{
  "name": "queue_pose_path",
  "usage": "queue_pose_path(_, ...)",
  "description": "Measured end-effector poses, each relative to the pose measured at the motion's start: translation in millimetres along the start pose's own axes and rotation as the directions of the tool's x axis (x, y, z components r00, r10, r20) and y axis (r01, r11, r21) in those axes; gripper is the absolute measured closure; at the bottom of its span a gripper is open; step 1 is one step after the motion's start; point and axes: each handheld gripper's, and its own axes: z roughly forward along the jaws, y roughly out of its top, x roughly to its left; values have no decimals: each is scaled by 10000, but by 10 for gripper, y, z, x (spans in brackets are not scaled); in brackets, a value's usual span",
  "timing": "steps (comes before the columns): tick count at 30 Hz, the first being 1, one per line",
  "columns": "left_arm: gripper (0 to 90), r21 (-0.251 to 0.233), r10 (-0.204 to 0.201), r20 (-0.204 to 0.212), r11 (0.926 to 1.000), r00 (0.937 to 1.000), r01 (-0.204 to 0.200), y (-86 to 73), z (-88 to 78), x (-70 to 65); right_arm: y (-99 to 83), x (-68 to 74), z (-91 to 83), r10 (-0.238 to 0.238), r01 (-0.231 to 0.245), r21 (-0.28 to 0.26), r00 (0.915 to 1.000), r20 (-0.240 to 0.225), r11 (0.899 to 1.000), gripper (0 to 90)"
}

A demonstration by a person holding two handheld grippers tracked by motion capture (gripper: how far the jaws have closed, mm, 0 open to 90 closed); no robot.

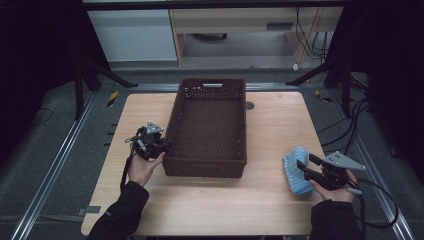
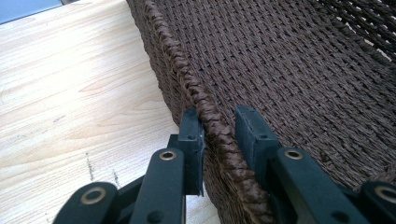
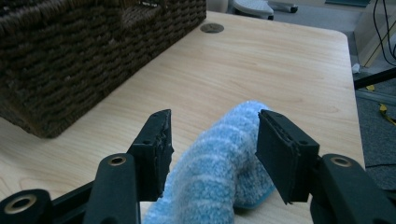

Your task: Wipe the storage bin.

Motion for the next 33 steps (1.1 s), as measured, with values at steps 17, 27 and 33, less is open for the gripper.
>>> queue_pose_path(17,717,115,93,17,9999,10000,-93,9,5,14,490,233,148,-598,587,-204,9967,-554,9981,474)
queue_pose_path(27,718,91,155,32,9998,9999,-156,7,6,19,924,557,557,-1095,1052,-389,9846,-1359,9937,484)
queue_pose_path(33,716,94,197,23,9998,9998,-197,9,7,26,1076,761,884,-1168,1116,-380,9743,-1927,9930,505)
